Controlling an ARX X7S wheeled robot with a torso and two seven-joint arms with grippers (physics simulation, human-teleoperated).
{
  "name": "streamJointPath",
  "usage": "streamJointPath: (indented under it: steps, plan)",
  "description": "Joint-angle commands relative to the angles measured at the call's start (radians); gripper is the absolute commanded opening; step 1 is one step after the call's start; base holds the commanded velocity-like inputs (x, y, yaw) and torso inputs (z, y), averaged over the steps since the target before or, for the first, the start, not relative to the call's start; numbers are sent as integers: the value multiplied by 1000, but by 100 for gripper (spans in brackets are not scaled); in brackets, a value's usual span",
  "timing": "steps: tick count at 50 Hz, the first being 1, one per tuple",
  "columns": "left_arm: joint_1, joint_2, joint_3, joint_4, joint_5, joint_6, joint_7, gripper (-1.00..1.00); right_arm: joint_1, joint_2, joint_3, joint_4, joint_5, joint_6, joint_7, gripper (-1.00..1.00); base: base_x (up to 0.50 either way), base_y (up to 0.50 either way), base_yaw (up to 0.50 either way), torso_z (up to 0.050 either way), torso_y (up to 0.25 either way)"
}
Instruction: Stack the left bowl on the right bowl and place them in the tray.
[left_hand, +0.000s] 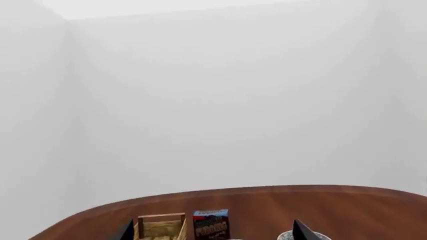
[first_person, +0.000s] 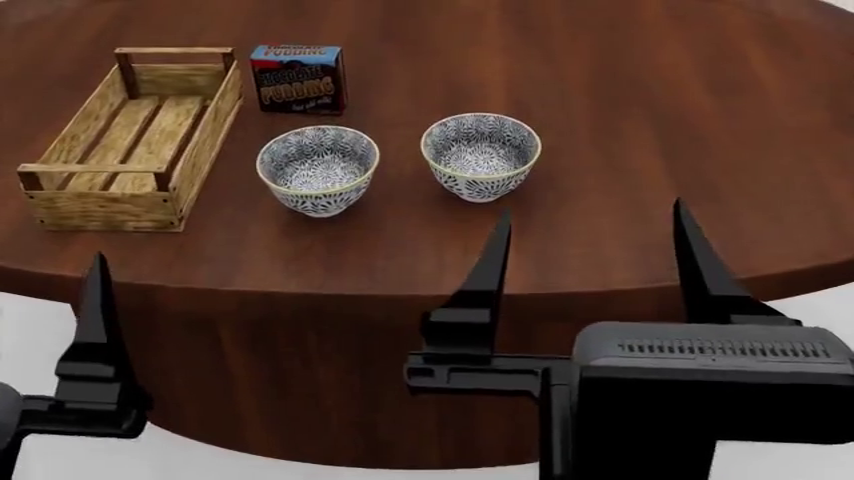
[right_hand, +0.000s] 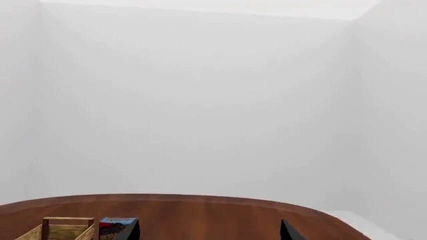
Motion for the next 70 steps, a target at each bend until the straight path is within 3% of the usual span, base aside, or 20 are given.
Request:
streamJointPath:
  steps: [1, 41, 56, 70]
  plan:
    - [-28, -36, 12, 73, 7, -51, -4, 100, 13, 11, 15, 8, 34, 7, 10, 100, 0, 500, 0, 0, 0]
    - [-33, -57, 24, 79, 34, -48, -56, 100, 33, 59, -69, 38, 56, -7, 68, 100, 20, 500, 0, 0, 0]
    - [-28, -65, 27, 75, 29, -38, -61, 100, 25, 88, -105, 40, 45, -33, 77, 100, 344, 417, 0, 0, 0]
    - [-29, -71, 34, 72, 23, -31, -65, 100, 19, 69, -64, 10, 121, -30, 66, 100, 500, -41, 0, 0, 0]
